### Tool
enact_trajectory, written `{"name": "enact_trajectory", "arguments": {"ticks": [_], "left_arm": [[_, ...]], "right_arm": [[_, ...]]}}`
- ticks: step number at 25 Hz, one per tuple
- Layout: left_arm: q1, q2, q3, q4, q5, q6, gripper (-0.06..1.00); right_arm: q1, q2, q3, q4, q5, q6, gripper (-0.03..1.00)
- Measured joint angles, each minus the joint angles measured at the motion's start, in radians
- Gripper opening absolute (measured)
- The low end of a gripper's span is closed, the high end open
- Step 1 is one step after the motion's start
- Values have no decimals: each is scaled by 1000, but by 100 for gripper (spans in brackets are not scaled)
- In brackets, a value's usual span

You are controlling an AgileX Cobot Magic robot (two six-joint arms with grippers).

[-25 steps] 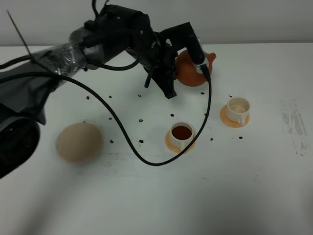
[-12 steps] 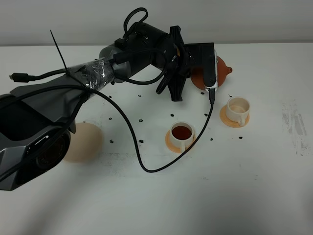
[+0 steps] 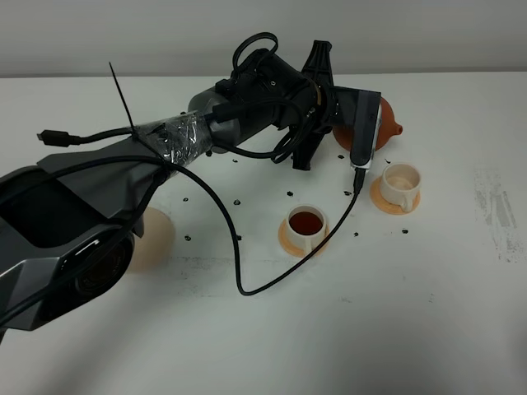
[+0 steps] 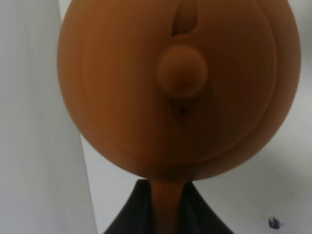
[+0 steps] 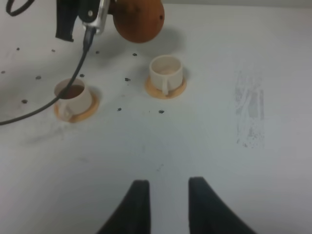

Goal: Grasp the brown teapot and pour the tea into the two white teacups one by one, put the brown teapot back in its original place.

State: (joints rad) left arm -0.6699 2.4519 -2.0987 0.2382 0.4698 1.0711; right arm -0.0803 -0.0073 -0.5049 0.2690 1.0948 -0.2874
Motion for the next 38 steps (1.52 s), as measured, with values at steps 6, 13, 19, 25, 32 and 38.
{"name": "enact_trajectory", "arguments": {"ticks": [6, 13, 19, 25, 32, 38], "left_arm": [[-12, 4, 0, 39, -7, 112, 12], [-29, 4, 0, 84, -10, 154, 12], [-41, 4, 0, 155, -10, 156, 12], [-49, 4, 0, 210, -10, 156, 12], [-68, 4, 0, 240, -12, 181, 12], [-79, 4, 0, 266, -15, 227, 12]], "right_arm": [[0, 0, 0, 0, 0, 0, 22], [0, 0, 0, 0, 0, 0, 22], [0, 0, 0, 0, 0, 0, 22], [0, 0, 0, 0, 0, 0, 22], [0, 0, 0, 0, 0, 0, 22], [0, 0, 0, 0, 0, 0, 22]]}}
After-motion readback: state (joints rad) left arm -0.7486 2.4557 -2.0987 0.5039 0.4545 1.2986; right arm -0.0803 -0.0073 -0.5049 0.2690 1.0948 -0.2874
